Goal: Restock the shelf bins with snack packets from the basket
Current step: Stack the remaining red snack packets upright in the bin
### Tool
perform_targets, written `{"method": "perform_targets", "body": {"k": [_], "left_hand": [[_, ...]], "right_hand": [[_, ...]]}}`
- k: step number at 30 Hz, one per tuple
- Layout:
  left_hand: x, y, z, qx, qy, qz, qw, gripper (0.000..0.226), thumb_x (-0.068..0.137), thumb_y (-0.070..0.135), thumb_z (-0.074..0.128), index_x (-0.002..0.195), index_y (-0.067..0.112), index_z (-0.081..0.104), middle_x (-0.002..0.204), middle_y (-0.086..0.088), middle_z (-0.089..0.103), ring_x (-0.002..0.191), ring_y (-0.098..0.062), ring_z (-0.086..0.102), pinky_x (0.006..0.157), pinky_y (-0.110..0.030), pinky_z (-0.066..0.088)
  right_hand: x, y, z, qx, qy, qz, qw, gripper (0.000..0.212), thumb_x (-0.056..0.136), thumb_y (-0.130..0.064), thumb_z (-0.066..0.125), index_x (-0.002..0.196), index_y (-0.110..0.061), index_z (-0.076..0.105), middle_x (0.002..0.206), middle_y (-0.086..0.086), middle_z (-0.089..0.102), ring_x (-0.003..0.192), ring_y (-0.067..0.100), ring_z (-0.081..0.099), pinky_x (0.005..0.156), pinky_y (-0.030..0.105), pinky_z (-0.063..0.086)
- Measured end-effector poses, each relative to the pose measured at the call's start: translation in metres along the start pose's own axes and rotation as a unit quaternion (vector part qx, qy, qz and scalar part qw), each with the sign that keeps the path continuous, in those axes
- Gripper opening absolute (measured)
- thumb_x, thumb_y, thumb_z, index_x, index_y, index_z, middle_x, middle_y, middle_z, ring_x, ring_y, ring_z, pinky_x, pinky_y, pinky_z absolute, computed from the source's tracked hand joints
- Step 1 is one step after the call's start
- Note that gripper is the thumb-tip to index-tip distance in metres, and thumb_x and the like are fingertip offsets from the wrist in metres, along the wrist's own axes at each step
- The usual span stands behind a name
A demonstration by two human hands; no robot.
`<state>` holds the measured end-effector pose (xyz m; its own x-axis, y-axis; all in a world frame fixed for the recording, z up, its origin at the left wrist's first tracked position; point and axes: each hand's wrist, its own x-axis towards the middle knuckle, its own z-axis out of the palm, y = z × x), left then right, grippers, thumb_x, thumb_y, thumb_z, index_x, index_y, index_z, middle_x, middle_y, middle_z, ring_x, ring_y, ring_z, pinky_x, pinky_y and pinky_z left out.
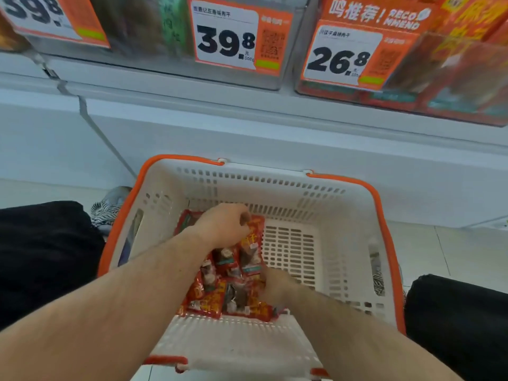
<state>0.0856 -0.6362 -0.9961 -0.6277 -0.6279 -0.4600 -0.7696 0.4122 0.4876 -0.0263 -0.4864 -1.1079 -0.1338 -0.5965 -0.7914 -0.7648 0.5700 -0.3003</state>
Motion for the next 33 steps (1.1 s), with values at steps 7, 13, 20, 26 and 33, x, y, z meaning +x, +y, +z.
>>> {"method": "perform_targets", "body": {"k": [7,13,20,26,33], "left_hand": [[0.002,0.002,-0.001,-0.004,-0.004,-0.006,1.000,0.031,0.092,0.030,0.058,0.123,0.027,0.060,0.119,0.006,0.063,0.106,-0.014,0.058,0.095,-0.035,0.051],[-0.008,0.021,-0.003,-0.017,-0.046,0.017,0.999,0.035,0.088,0.032,0.061,0.123,0.029,0.059,0.120,0.008,0.062,0.105,-0.011,0.058,0.096,-0.035,0.051],[-0.024,0.066,-0.018,-0.089,-0.037,0.089,0.991,0.048,0.083,0.035,0.069,0.128,0.027,0.055,0.121,0.009,0.062,0.110,-0.012,0.059,0.096,-0.029,0.048],[-0.032,0.113,-0.045,-0.173,0.090,0.159,0.968,0.018,0.082,0.029,0.074,0.098,0.026,0.066,0.090,0.005,0.069,0.084,-0.012,0.065,0.078,-0.032,0.052],[-0.043,0.177,-0.077,-0.290,0.160,0.194,0.923,0.011,0.082,0.024,0.077,0.089,0.027,0.068,0.085,0.005,0.074,0.079,-0.012,0.069,0.075,-0.033,0.055]], "right_hand": [[0.002,0.012,-0.002,0.012,-0.022,0.026,0.999,0.023,0.087,-0.029,0.059,0.103,-0.018,0.071,0.094,0.001,0.070,0.086,0.019,0.065,0.069,0.027,0.051],[-0.030,-0.007,-0.088,-0.016,0.065,-0.017,0.998,0.016,0.087,-0.026,0.057,0.074,-0.017,0.062,0.074,0.005,0.059,0.073,0.022,0.057,0.058,0.031,0.041],[-0.115,-0.023,-0.200,-0.132,0.164,-0.113,0.971,0.017,0.091,-0.015,0.052,0.075,-0.021,0.055,0.092,0.006,0.063,0.087,0.024,0.058,0.068,0.031,0.041],[-0.188,-0.028,-0.255,-0.144,0.220,-0.151,0.953,0.014,0.094,-0.023,0.056,0.080,-0.021,0.054,0.080,-0.008,0.052,0.085,0.020,0.050,0.069,0.032,0.036],[-0.257,-0.014,-0.298,0.017,0.282,-0.182,0.942,0.014,0.087,-0.026,0.073,0.097,-0.018,0.067,0.091,0.004,0.071,0.076,0.020,0.065,0.064,0.036,0.054]]}}
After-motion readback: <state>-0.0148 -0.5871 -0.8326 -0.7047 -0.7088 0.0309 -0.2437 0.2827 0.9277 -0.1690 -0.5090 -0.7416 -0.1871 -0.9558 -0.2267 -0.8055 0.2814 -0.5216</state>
